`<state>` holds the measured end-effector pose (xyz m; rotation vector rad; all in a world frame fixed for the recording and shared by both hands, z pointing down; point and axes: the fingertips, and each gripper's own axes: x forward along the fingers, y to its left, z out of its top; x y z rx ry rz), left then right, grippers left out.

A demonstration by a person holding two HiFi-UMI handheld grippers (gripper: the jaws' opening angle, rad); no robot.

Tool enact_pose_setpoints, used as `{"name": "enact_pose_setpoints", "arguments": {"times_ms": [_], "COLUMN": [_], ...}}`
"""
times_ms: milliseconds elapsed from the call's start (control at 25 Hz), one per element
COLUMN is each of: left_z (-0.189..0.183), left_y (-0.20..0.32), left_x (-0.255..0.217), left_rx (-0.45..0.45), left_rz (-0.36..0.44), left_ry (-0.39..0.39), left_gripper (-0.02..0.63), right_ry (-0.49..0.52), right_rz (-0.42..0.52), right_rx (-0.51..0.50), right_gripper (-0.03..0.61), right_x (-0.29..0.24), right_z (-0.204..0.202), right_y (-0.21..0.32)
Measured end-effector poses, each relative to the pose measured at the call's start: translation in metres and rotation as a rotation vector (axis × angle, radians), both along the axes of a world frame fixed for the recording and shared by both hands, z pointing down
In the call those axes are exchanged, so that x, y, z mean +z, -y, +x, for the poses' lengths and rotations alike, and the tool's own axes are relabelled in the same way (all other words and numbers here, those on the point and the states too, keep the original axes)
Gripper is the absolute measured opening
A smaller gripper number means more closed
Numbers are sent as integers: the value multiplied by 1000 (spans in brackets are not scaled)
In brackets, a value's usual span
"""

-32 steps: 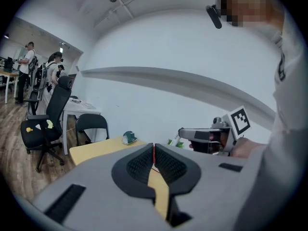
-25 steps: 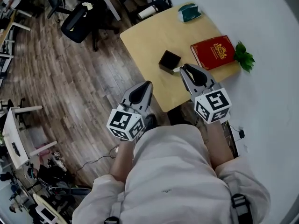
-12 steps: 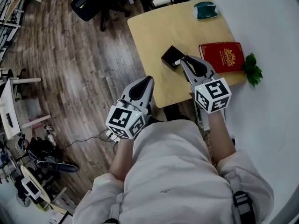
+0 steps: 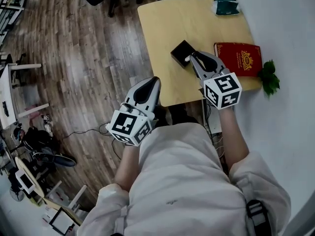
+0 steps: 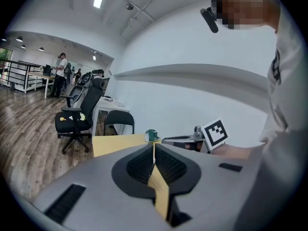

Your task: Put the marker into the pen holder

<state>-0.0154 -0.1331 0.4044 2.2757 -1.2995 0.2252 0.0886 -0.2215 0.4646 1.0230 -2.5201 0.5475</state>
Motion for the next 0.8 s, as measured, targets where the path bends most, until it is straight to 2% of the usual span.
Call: {"name": "enact_pose_setpoints", "arguments": {"times_ms": [800], "left_z": [4], "left_y": [18], "left_x": [10], "left_rx": [6], "left_rz": [-13], "left_ry": [-3], "left_gripper": [15], "right_ry": [-23], "right_rz": [-82], "right_rx": [-44], "right_gripper": [66], "right_x": [42], "right_z": [-14], "right_y": [12]}}
